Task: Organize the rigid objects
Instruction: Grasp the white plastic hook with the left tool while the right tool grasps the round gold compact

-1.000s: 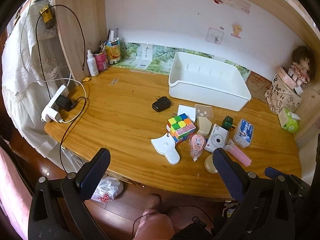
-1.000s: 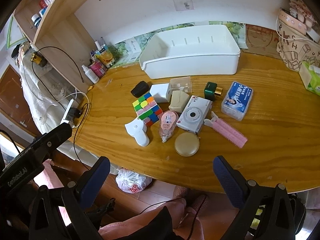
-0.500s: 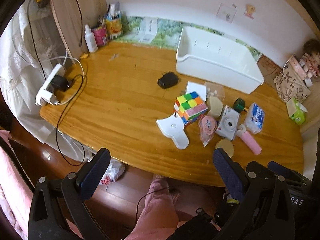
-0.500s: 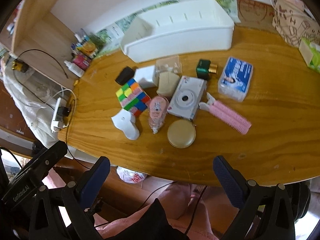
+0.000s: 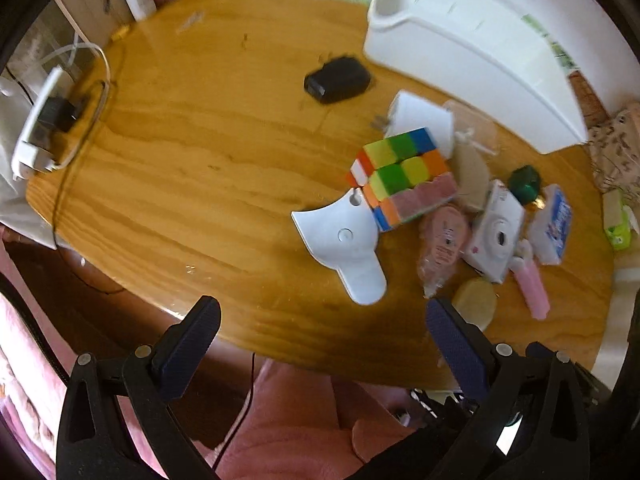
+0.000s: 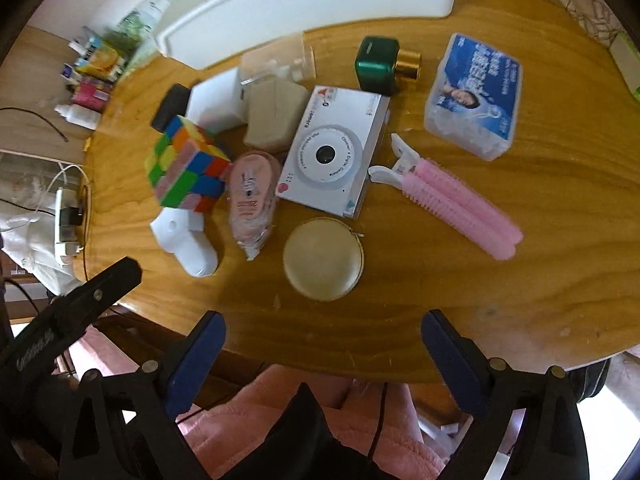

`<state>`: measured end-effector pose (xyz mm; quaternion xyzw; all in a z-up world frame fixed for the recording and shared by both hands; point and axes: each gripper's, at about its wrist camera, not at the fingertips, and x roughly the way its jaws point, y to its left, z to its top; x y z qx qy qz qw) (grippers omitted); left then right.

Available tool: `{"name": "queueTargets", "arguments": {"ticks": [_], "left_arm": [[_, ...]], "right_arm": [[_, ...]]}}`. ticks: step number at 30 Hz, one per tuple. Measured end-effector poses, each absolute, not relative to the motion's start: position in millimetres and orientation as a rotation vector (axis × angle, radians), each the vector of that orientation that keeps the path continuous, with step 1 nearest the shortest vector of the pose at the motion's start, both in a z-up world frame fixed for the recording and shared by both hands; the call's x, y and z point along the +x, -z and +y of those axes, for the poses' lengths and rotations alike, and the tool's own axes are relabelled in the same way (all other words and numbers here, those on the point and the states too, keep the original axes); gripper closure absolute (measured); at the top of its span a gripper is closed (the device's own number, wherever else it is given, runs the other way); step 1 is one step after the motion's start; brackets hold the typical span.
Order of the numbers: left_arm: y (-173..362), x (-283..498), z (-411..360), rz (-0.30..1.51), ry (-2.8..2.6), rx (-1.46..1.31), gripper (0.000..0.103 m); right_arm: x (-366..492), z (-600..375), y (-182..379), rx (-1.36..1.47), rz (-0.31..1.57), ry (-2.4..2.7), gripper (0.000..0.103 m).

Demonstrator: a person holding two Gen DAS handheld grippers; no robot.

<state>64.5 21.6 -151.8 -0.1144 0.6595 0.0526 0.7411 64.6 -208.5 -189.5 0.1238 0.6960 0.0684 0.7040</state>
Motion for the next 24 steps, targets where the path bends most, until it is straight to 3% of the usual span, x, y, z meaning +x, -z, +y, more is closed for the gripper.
{"name": "queueTargets", "arguments": {"ticks": [13,24], "left_arm": [[211,106,36,1.647,-0.178,-0.341,0.004],[229,114,29,1.671,-0.129,-0.364,0.027]], "right_arm": [[101,-189,225,0.231,1.723,-0.133,0.008],[123,-176,237,0.213,1.758,-0.144,0.023]]}}
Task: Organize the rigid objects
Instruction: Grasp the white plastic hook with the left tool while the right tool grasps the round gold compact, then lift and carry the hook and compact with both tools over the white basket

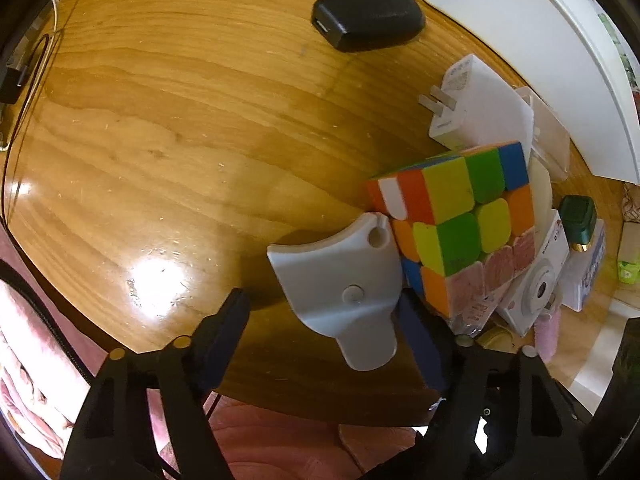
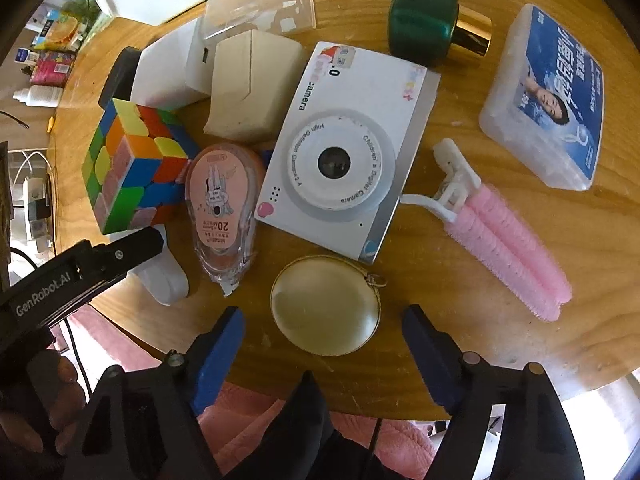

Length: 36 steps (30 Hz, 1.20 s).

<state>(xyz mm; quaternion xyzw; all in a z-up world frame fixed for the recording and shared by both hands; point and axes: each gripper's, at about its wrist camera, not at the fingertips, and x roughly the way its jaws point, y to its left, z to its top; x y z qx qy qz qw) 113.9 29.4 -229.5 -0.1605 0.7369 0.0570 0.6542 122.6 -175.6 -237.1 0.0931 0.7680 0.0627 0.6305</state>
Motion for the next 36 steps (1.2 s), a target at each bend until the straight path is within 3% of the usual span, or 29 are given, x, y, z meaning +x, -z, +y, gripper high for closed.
{"name": "queueTargets", "arguments": {"ticks": [4,6,8,9,23,36], "left_arm": [[228,119,21,1.665,-0.121,-0.36,0.032],[232,129,14,1.659,-0.125,-0.363,0.033],[228,131,13,1.641,-0.12,-0.368,0.043],[226,132,12,1.633,-0.118,-0.367,0.043],[213,108,31,1.598,-0.157,-0.425,0.044],[132,60,10,1.382,-0.136,-0.326,0.044]], "right_arm": [[127,-176,235,0.205,1.748,-0.146,0.029],[125,-176,231,0.195,1.738,-0.147,0.036],[125,-179,230,0.181,1.724,-0.148,0.046],[126,-182,225,0.176,1.719,-0.15,0.049],[109,-190,221,0.211,1.696,-0.188,0.049],[80,-220,172,0.239,1.504,-0.197,0.049]]}}
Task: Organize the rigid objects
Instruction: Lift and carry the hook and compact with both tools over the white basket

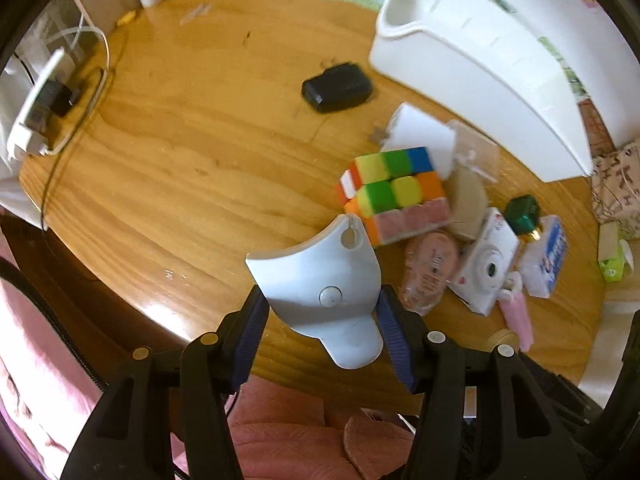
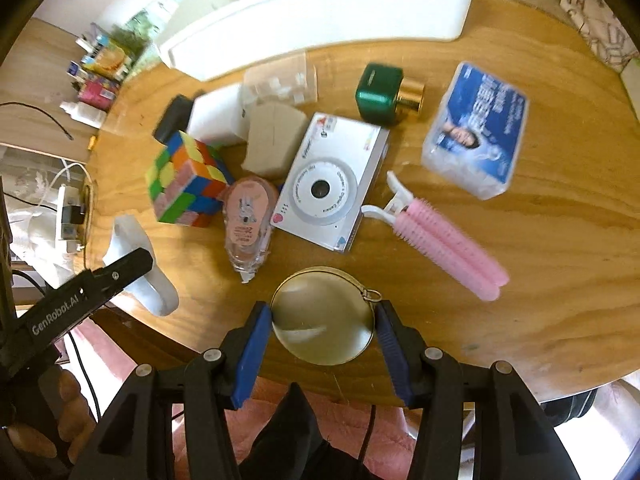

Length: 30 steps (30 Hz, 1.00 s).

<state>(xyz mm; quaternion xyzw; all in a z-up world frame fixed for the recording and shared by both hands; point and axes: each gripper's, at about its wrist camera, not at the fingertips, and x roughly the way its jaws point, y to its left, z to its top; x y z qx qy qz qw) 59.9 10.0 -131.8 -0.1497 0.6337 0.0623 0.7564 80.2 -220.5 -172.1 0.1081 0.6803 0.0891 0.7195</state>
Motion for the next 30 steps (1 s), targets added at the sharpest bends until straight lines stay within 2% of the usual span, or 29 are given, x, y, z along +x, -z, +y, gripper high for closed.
{"name": "queueTargets", "arguments": {"ticks": [13,23,30], "left_arm": [[75,56,-5,1.181,-0.07,-0.212,0.044],[36,94,-20,1.019,-0.02,-0.104,0.044],[13,137,-27,0.895,0.013,-0.065,0.044]], "right_arm": [[72,-226,106,0.23,1.243,-0.24,0.049],[103,-238,55,0.273,1.054,-0.233,0.049],[144,-249,40,0.298,0.969,-0.216,0.049]]}}
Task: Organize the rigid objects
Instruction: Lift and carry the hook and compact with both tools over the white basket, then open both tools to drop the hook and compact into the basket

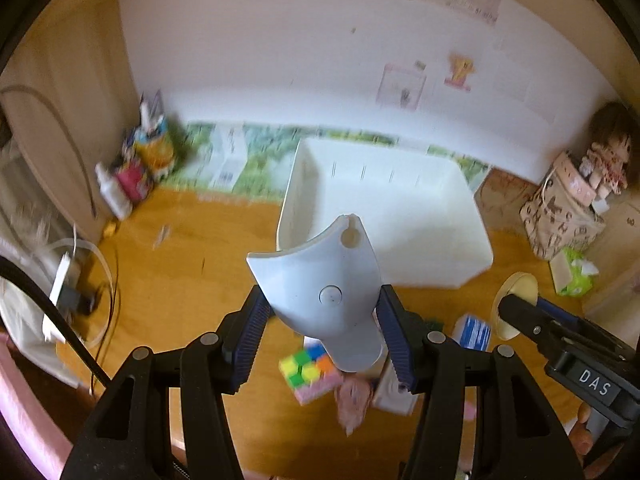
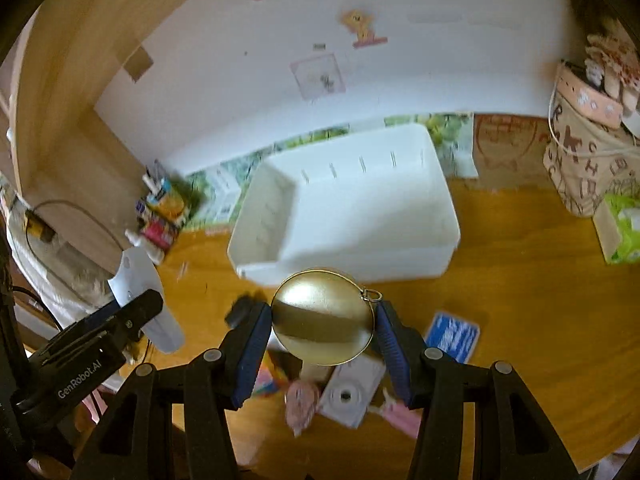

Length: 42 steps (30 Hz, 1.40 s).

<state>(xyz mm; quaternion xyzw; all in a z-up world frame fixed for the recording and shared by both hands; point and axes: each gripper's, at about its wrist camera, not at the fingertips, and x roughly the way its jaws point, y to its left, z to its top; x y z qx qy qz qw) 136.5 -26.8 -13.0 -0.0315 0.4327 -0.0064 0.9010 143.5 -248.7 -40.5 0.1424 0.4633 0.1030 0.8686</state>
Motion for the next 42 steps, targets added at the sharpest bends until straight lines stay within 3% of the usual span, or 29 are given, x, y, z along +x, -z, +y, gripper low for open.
{"name": "queueTargets", "arguments": {"ticks": [8,17,37,39,42], "left_arm": [[9,179,-34,0.729,0.059,-0.017,0.044],[41,229,-46,0.63,0.182,-0.041,0.044],[101,283,-31,0.739,0.14,-0.161,0.043],[102,285,-31,0.752,0.14,-0.166,0.041],[96,282,-30,0.725,0.135,-0.165,0.025]], "right_arm": [[191,-252,44,0.29,0.859,-0.225,0.049],[237,-256,70,0.27,0.765,-0.223,0.049],[277,-259,115,0.271,0.724,-0.268,0.048],[276,-258,114,0.269,0.721,-0.271,0.037],[272,-259,110,0.279,0.702,-0.276,0.029]]}}
